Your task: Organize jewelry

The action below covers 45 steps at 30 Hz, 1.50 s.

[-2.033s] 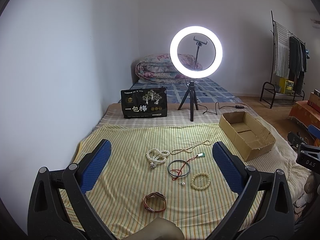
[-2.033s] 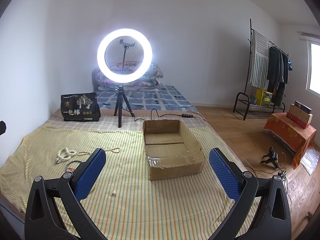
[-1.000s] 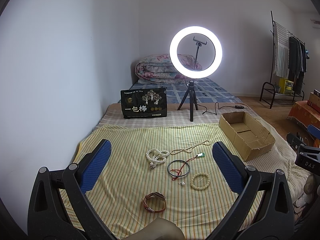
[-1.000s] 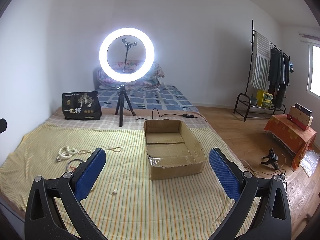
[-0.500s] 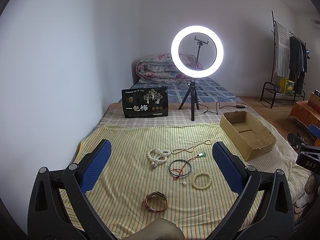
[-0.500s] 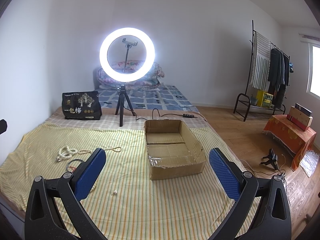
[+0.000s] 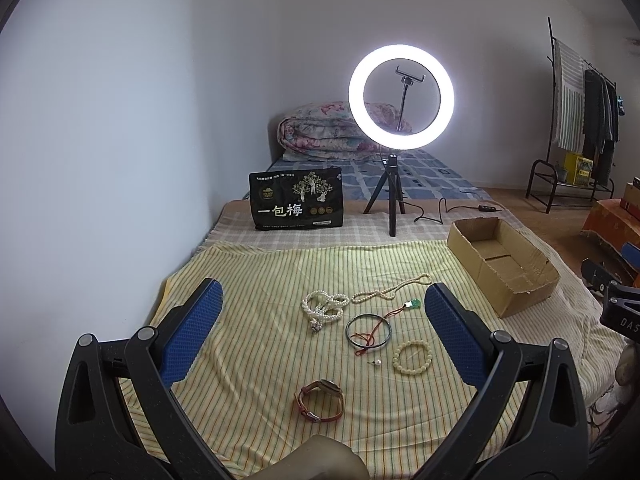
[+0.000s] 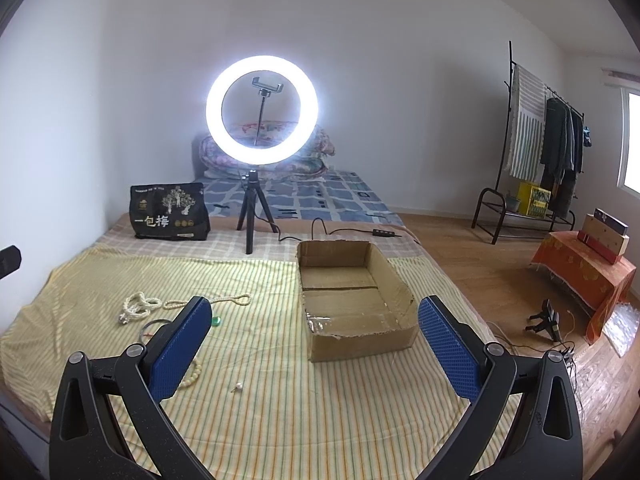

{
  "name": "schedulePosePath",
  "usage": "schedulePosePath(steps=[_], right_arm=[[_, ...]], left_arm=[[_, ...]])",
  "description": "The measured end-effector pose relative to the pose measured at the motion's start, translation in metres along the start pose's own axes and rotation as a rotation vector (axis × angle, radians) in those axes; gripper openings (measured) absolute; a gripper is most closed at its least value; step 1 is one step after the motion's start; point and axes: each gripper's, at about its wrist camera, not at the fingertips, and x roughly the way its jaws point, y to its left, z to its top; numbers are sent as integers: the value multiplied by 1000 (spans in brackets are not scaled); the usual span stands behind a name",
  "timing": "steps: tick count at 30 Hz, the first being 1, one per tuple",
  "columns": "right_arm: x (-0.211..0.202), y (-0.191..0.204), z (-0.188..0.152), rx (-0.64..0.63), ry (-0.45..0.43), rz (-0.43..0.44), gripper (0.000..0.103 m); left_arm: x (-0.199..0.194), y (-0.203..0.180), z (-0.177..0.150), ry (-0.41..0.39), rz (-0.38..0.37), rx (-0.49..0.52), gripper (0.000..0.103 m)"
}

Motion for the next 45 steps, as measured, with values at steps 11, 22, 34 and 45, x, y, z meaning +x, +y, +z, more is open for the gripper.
schedulePosePath(steps=[11, 22, 34, 45], right_arm=[[13, 11, -5, -24, 34, 49, 102], [60, 47, -29, -220, 149, 284, 102], [132, 93, -56, -298, 424, 387, 95], [168, 105, -72, -244, 566, 405, 73]], left_arm=[[20, 22, -11, 62, 31, 11, 103], [63, 55, -38, 212, 12, -20, 103], [133, 62, -80, 495, -118, -107, 62], [166, 64, -107, 649, -174, -177, 50]])
